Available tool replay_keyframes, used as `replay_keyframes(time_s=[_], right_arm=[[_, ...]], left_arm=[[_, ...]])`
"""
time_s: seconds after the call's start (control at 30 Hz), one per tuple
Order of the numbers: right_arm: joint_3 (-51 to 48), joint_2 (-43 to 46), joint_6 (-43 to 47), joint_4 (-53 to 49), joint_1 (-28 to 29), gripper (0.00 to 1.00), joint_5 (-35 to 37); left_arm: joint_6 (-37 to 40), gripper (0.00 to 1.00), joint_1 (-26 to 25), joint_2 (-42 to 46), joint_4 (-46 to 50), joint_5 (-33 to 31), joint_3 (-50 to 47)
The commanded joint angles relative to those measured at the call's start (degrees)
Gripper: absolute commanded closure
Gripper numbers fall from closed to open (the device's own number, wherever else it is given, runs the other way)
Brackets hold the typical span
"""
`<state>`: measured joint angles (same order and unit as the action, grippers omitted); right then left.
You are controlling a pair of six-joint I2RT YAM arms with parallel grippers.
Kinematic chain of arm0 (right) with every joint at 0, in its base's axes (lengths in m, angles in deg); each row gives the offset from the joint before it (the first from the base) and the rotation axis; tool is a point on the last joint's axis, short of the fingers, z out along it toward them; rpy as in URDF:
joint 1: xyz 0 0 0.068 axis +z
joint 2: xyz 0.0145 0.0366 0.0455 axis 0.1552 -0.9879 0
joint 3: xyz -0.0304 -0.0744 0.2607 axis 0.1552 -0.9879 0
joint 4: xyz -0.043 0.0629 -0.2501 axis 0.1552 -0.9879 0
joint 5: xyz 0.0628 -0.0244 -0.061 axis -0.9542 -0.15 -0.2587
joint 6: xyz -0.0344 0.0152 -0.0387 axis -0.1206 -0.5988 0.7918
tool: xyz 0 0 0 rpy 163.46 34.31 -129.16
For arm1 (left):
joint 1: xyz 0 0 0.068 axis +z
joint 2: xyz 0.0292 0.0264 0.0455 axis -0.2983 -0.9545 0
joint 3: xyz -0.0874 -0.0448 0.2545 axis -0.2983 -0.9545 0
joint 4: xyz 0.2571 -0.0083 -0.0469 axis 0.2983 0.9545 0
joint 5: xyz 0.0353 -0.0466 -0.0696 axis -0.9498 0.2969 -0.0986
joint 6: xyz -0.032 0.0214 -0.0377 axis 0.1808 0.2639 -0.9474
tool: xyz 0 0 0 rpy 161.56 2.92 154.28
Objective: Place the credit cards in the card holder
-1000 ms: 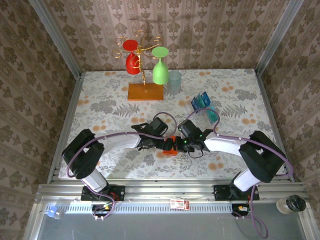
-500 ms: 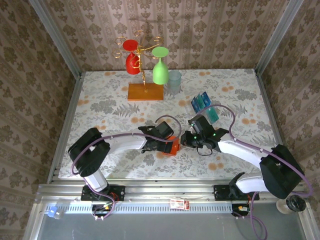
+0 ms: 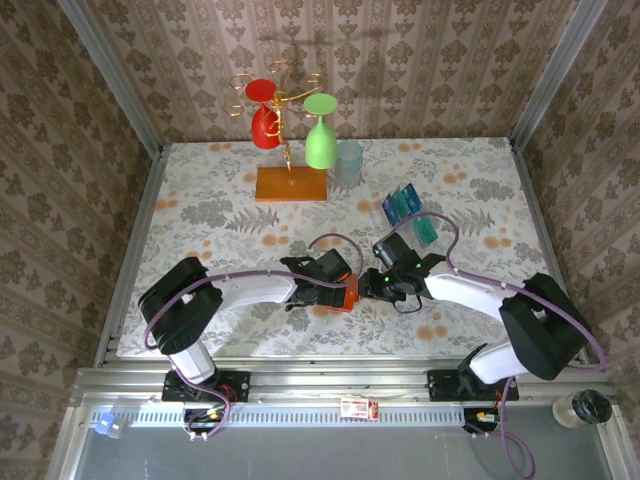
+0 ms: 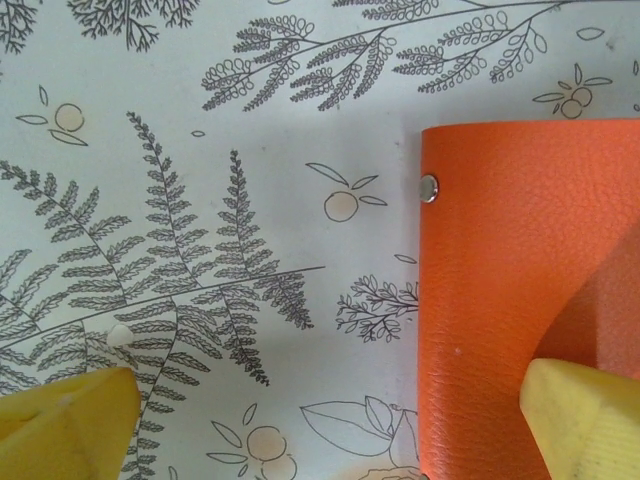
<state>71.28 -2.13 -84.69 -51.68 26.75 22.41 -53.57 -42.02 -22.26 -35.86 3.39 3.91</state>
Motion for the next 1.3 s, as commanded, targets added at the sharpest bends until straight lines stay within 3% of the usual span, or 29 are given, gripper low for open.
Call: replay_keyframes(time_s=[0.0,0.13,0.3,0.7,1.13,1.27], right_arm=[[2.7,-1.8,1.2,-1.3,0.5,0.65,-0.8],[4.6,-4.3,1.9,-2.0,0.6,0.66,0.2],[5.9,-6.3,2.8,-2.9,0.5,0.78,0.9],[5.0,1.9,0.6,-4.8,0.5,0.69,2.8],[7.9,-5.8,1.2,-3.4,1.6,0.67,1.2],[8.1,-7.1,1.7,-3.6,1.6,0.72,1.5]], left_arm=[[-1.8,0.0,-1.0,-2.1,5.8,0.9,-3.1],[-1.8,0.0,-1.1,-2.1,5.9,0.6,-3.0],[-1.2,0.0,-1.0,-2.3,6.6,0.5,-2.3],[-0.9,0.0,-1.1,-2.8,6.7,0.4,-1.7],[-0.8,0.0,-1.0,-2.8,6.7,0.3,-1.6],[-0.8,0.0,-1.0,-2.9,6.8,0.3,-1.6]])
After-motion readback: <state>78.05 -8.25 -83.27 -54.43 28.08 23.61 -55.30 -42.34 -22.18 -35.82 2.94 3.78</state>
